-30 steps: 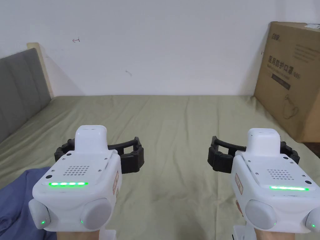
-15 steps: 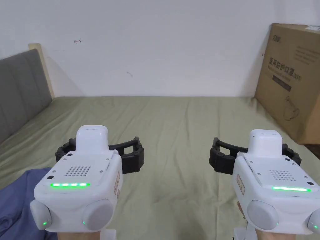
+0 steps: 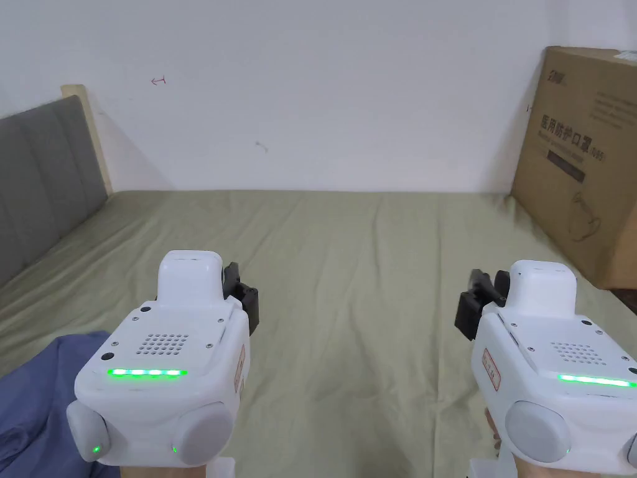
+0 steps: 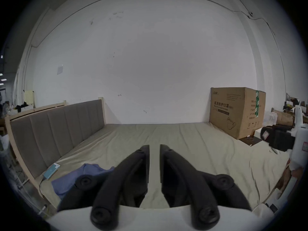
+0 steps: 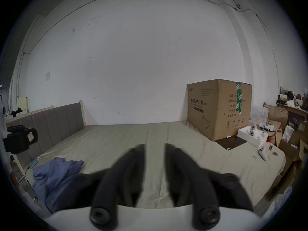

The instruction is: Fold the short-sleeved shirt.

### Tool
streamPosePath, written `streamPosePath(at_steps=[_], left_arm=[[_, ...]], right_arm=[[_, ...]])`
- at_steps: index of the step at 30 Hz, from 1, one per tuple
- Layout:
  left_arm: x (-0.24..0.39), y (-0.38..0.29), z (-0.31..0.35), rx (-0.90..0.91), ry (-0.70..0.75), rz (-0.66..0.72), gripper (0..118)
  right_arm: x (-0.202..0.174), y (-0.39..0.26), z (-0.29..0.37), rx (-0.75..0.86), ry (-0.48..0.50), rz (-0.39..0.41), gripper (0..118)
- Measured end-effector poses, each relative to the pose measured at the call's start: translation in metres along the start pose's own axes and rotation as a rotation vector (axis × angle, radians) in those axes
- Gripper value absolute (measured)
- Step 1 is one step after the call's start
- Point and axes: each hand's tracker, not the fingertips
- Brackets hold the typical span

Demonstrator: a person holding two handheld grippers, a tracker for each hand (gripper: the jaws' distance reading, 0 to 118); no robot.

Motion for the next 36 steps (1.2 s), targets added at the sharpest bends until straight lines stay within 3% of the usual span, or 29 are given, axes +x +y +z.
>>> streamPosePath(at_steps=[3,5,13,18,23,30,36], left_arm=[[-0.001,0.0,0.001,0.009,-0.024,0.017,1],[-0.002,0.001,0.001,0.011,-0.041,0.03,0],[-0.001,0.001,-0.002,0.012,-0.054,0.028,0],[-0.013,0.004,-0.002,0.01,-0.032,0.048,0],[-0.048,0.007,0.011,0.007,0.067,0.055,0],[-0.112,0.004,0.047,-0.019,0.257,0.065,0],[-0.148,-0.004,0.06,-0.066,0.333,0.087,0]], right_arm=[[0.005,0.001,0.0,-0.015,0.057,-0.039,11],[0.003,0.0,0.001,-0.01,0.028,-0.014,0],[-0.009,0.001,-0.002,-0.008,0.028,0.058,0],[-0.021,0.006,-0.004,-0.016,0.081,0.065,0],[-0.056,0.006,-0.022,-0.035,0.188,0.083,0],[-0.135,-0.003,-0.036,-0.103,0.387,0.081,0],[-0.183,-0.015,-0.043,-0.187,0.502,0.092,0]])
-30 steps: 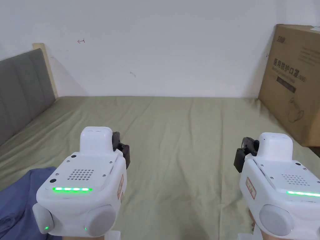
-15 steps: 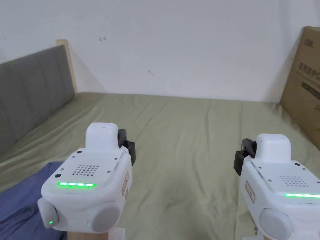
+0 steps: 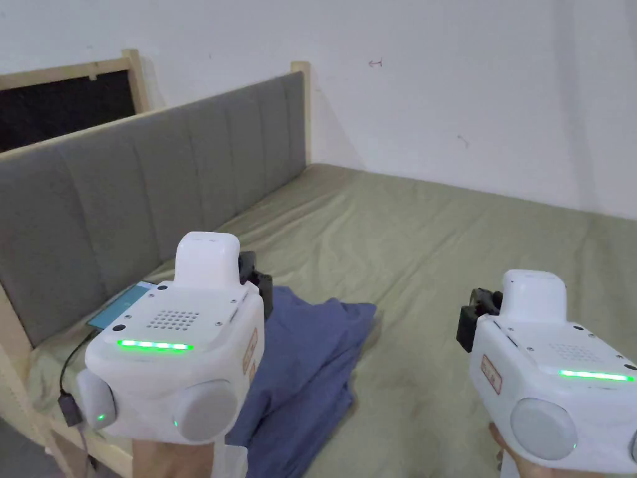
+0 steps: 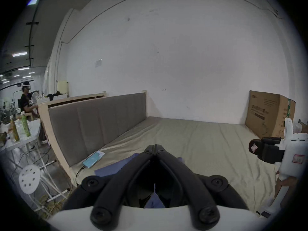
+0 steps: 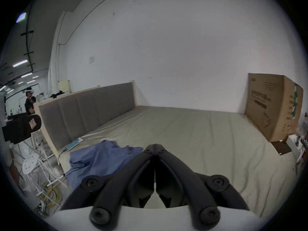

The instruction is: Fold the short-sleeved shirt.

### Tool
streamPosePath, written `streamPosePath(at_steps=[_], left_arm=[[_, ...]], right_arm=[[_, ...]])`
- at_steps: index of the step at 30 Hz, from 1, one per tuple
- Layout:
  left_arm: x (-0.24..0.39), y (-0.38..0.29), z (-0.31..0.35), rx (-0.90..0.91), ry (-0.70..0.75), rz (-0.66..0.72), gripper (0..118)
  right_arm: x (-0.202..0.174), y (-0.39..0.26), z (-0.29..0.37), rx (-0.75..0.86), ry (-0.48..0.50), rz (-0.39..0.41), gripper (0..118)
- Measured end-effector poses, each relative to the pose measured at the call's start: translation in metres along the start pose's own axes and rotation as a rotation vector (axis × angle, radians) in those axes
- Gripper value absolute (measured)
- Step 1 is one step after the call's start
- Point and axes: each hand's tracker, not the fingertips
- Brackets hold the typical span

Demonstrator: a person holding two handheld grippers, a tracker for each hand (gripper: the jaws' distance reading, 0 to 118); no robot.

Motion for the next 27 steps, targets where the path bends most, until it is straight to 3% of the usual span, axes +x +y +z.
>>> streamPosePath(at_steps=[11,12,14,15,16,27], left_arm=[[-0.022,-0.039,-0.064,-0.207,0.009,0.044,1],[-0.024,-0.045,-0.074,-0.229,0.0,0.058,16],[-0.027,-0.06,-0.094,-0.305,-0.024,0.084,66],[-0.029,-0.07,-0.109,-0.356,-0.036,0.105,97],[-0.031,-0.079,-0.121,-0.402,-0.04,0.125,110],[-0.014,-0.178,-0.211,-0.766,-0.076,0.096,107]], right_arm=[[-0.011,-0.011,-0.035,-0.072,0.017,0.024,0],[-0.01,-0.013,-0.039,-0.085,0.018,0.019,0],[-0.008,-0.019,-0.047,-0.112,0.016,0.009,0],[-0.007,-0.022,-0.053,-0.127,0.012,0.005,0],[-0.006,-0.027,-0.06,-0.142,0.009,0.001,0],[0.014,-0.07,-0.107,-0.31,-0.037,-0.069,0]])
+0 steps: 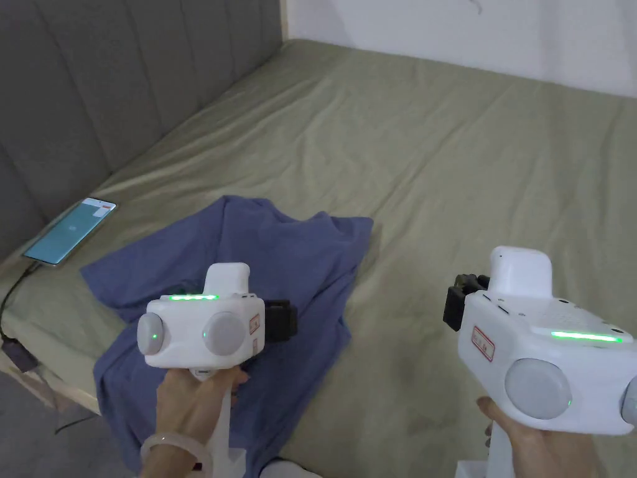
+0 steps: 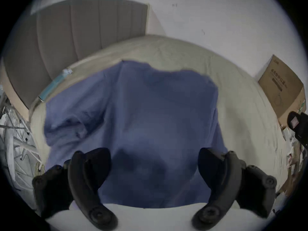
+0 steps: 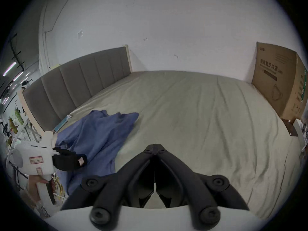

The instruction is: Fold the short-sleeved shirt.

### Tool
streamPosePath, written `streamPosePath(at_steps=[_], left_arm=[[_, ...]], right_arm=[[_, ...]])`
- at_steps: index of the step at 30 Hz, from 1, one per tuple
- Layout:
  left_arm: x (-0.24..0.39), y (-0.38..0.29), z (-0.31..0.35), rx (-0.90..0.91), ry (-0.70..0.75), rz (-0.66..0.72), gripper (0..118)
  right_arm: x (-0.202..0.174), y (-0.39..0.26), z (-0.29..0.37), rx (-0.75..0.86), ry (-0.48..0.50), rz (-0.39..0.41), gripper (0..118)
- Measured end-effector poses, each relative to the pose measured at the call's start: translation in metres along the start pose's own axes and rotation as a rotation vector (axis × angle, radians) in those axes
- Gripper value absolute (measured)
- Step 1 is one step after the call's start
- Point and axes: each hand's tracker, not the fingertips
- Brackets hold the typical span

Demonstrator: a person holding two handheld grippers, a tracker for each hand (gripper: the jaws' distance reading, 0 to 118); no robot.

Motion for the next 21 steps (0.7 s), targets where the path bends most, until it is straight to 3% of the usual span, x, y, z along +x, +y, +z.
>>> streamPosePath(at_steps=[2,4,5,7,8,9,10,18,21], left_arm=[[0.005,-0.004,-0.017,-0.062,0.008,-0.008,93],[0.012,-0.007,-0.015,0.005,0.056,-0.078,91],[0.013,-0.005,-0.013,0.0,0.052,-0.081,84],[0.014,-0.004,-0.006,0.034,0.043,-0.07,42],[0.014,-0.002,-0.005,0.052,0.053,-0.063,12],[0.013,0.0,-0.006,0.062,0.108,-0.049,3],[0.009,0.002,-0.008,0.038,0.044,-0.006,3],[-0.002,0.019,0.027,0.106,-0.006,0.076,2],[0.01,0.039,0.056,0.178,0.005,0.027,2]], right_arm=[[0.003,-0.004,-0.005,-0.027,-0.017,-0.004,0],[0.008,-0.007,-0.008,-0.042,-0.02,-0.019,0],[0.01,-0.009,-0.01,-0.046,-0.021,-0.028,0],[0.016,-0.013,-0.016,-0.055,-0.027,-0.051,0],[0.018,-0.013,-0.016,-0.06,-0.031,-0.059,0],[0.02,-0.013,-0.015,-0.062,-0.034,-0.068,0],[0.021,-0.012,-0.013,-0.062,-0.034,-0.077,0],[0.042,-0.004,0.016,-0.03,-0.056,-0.117,0],[0.055,-0.002,0.029,-0.004,-0.067,-0.145,0]])
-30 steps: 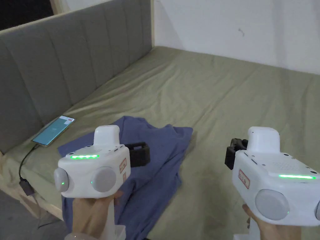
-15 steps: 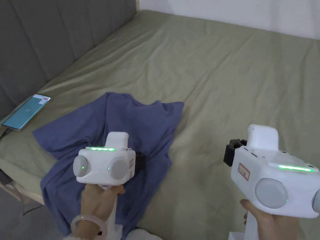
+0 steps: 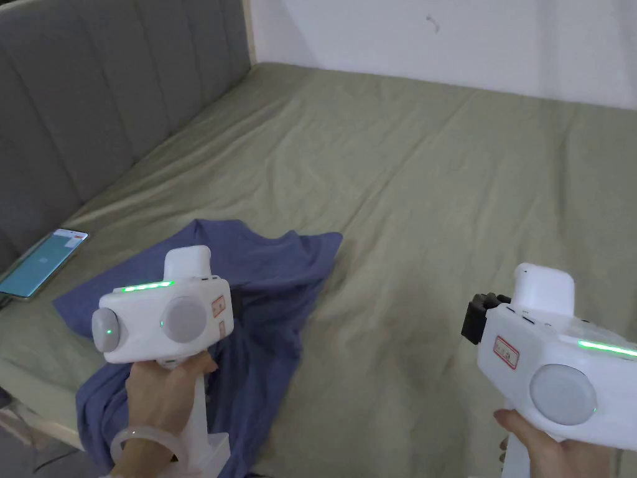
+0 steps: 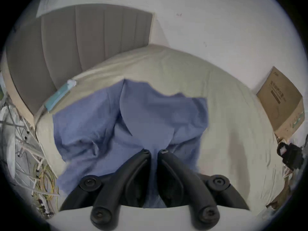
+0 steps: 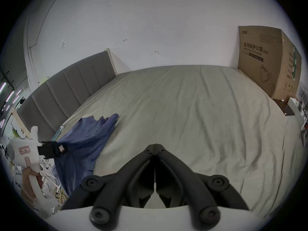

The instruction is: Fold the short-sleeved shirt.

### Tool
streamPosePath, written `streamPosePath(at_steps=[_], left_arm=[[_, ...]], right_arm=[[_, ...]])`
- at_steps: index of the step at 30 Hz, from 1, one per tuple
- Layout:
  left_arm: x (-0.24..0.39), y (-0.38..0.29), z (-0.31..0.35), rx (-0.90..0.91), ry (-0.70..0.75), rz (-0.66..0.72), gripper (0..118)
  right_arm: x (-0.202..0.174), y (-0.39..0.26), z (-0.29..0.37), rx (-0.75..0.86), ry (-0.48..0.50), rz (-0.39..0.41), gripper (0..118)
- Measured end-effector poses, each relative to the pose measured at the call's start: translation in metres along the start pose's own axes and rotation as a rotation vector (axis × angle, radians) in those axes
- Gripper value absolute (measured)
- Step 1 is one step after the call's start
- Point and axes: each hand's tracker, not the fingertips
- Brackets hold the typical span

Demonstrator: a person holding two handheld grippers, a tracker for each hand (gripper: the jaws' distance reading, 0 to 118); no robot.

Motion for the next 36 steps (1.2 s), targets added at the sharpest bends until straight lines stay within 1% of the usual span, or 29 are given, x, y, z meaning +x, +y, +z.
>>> streamPosePath(at_steps=[3,8,12,14,15,18,20,21,23,25,28,30,32,34,36], left_arm=[[0.026,0.028,0.026,0.071,-0.087,-0.029,3],[0.107,0.076,0.074,0.197,-0.184,-0.167,2],[0.181,0.094,0.125,0.295,-0.422,-0.267,3],[0.215,0.096,0.15,0.337,-0.516,-0.321,3],[0.234,0.095,0.162,0.354,-0.57,-0.361,3],[0.28,0.082,0.183,0.374,-0.654,-0.427,3],[0.305,0.065,0.182,0.349,-0.703,-0.457,3],[0.317,0.053,0.176,0.307,-0.726,-0.463,3],[0.336,0.027,0.154,0.211,-0.733,-0.487,3],[0.355,-0.014,0.124,0.11,-0.678,-0.565,3],[0.367,-0.078,0.068,-0.095,-0.621,-0.666,3],[0.365,-0.116,0.042,-0.208,-0.603,-0.669,2],[0.361,-0.144,0.032,-0.213,-0.61,-0.675,3],[0.358,-0.16,0.024,-0.229,-0.57,-0.732,3],[0.355,-0.161,0.021,-0.211,-0.57,-0.715,4]], right_arm=[[0.016,0.002,0.011,0.025,-0.018,-0.017,0],[0.052,0.01,0.042,0.086,-0.058,-0.099,0],[0.086,0.018,0.074,0.144,-0.13,-0.151,0],[0.101,0.023,0.094,0.172,-0.16,-0.176,0],[0.112,0.022,0.104,0.195,-0.192,-0.195,0],[0.139,0.018,0.131,0.236,-0.278,-0.215,0],[0.16,0.011,0.142,0.239,-0.326,-0.232,0],[0.174,0.004,0.144,0.249,-0.346,-0.247,0],[0.191,-0.005,0.157,0.264,-0.418,-0.256,0],[0.207,-0.016,0.169,0.263,-0.485,-0.255,0],[0.229,-0.03,0.178,0.231,-0.51,-0.296,0],[0.239,-0.038,0.18,0.212,-0.539,-0.318,0],[0.244,-0.044,0.18,0.205,-0.559,-0.342,0],[0.246,-0.047,0.178,0.19,-0.552,-0.349,0],[0.245,-0.049,0.172,0.174,-0.551,-0.333,0]])
